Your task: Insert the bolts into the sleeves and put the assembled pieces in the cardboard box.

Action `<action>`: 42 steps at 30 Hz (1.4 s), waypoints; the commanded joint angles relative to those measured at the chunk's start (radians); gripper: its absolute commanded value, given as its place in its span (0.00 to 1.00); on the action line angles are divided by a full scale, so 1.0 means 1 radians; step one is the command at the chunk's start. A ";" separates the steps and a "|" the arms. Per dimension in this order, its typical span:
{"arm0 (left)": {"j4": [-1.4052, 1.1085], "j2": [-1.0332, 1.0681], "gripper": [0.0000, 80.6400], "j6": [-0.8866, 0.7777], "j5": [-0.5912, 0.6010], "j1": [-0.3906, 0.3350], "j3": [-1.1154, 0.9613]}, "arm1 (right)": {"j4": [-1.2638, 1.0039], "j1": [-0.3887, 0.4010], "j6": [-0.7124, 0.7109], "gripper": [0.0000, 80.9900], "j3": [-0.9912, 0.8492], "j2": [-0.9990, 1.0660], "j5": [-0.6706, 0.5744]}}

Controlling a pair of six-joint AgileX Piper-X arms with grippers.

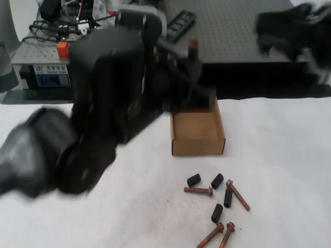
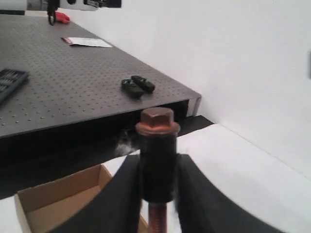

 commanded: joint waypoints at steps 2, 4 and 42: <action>0.230 0.260 0.01 -0.109 -0.045 0.076 -0.336 | 0.038 -0.037 -0.017 0.50 -0.003 -0.022 0.030; 0.363 0.363 0.01 -0.109 -0.006 0.083 -0.471 | 0.061 -0.067 -0.017 0.50 -0.003 -0.032 0.033; 1.083 0.871 0.40 -0.041 -0.034 0.121 -1.257 | 0.324 -0.038 -0.227 0.50 -0.008 0.200 0.161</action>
